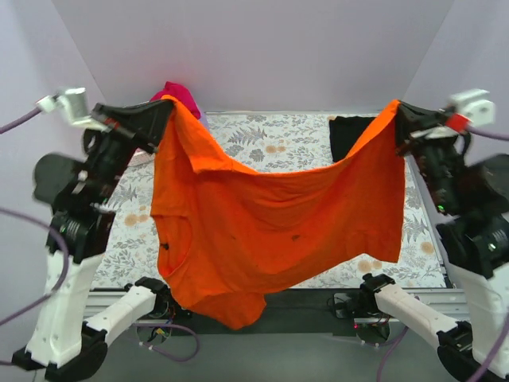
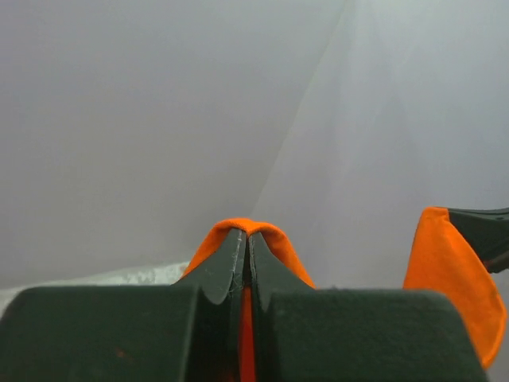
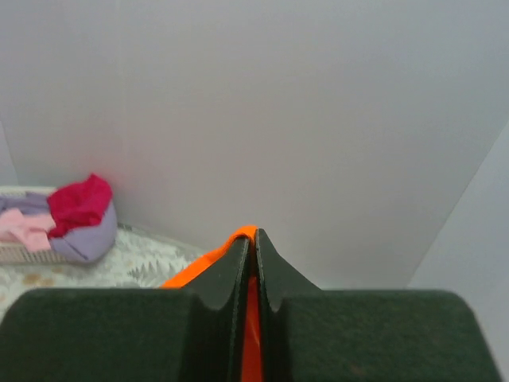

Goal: Fold and stack the t-shirts
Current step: Flatten the tshirt out

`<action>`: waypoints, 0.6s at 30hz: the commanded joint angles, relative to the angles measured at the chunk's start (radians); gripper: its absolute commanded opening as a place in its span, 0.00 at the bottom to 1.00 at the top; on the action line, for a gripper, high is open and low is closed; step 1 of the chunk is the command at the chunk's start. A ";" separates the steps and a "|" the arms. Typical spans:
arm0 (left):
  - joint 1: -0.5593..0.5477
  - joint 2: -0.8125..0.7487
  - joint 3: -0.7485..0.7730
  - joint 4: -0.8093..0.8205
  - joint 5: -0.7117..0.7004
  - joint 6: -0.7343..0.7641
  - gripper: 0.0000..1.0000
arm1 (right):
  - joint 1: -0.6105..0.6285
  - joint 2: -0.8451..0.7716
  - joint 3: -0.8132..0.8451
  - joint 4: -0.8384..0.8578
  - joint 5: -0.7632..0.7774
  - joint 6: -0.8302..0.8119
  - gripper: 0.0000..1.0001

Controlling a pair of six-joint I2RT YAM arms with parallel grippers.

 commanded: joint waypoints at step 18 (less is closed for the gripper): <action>0.289 1.016 0.888 -0.088 0.309 -0.071 0.00 | -0.218 0.552 0.174 0.324 -0.112 -0.008 0.01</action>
